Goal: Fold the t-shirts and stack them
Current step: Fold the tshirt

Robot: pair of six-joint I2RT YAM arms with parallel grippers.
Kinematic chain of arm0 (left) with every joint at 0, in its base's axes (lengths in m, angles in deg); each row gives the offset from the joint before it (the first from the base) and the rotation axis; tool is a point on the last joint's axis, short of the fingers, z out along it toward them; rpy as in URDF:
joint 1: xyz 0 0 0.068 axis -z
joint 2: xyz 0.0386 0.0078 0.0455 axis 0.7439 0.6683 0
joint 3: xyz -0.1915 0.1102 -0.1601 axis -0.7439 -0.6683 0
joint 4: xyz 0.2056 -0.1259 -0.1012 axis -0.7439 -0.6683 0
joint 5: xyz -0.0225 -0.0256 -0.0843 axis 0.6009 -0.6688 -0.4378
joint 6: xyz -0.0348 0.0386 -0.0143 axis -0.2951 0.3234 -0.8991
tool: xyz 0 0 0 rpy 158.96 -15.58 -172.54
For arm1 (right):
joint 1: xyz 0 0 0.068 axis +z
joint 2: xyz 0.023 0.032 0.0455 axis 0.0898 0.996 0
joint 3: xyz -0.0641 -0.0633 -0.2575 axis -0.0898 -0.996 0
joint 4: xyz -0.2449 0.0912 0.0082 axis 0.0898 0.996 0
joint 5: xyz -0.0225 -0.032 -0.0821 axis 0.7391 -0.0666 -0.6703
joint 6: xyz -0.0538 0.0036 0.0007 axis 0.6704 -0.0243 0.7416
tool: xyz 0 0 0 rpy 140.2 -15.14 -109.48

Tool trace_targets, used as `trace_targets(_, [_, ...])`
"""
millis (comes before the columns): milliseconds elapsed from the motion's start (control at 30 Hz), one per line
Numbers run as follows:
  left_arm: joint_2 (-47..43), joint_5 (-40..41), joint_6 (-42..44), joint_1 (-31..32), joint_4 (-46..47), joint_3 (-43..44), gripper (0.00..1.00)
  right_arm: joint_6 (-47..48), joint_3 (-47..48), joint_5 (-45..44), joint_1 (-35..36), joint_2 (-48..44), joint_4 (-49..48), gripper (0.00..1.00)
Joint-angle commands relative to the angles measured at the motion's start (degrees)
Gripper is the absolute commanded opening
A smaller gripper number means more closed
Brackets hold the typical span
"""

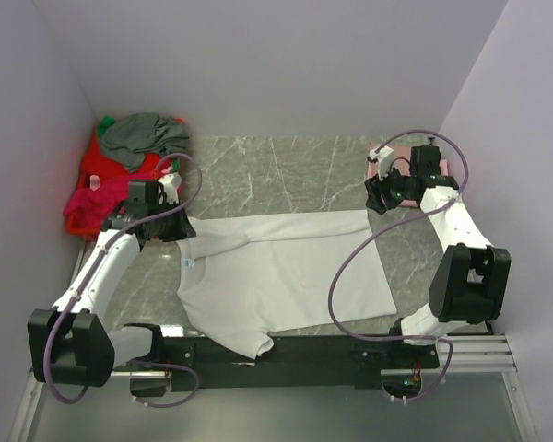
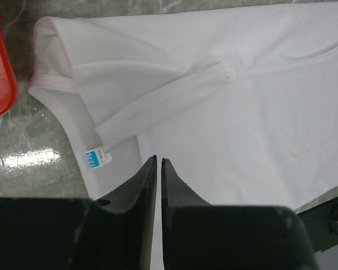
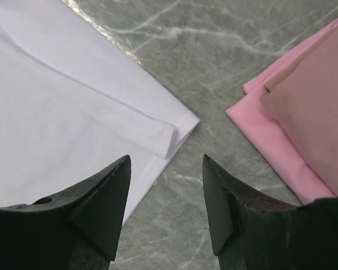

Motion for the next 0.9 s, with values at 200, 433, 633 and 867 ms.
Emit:
trace_targets(200, [5.43,-3.34,2.11,4.43,1.63,6.45,0.38,-1.34,-0.85,8.84,-0.28,-2.75,3.76,0.61])
trace_targets(433, [26.90,7.64,11.78,16.22,-4.69,19.37,0.51,-2.13,-3.23,14.13,-0.19,-3.98,4.82,0.61])
trace_targets(633, [37.45,8.98,18.29,18.87,-7.50,28.60,0.53,-1.42,-4.90,14.74,-0.19,-3.89,4.91,0.62])
trace_targets(867, [42.20,7.57,20.32,18.87,-9.09,31.60,0.53,-1.33,-5.69,15.27,-0.19,-3.54,4.38,0.62])
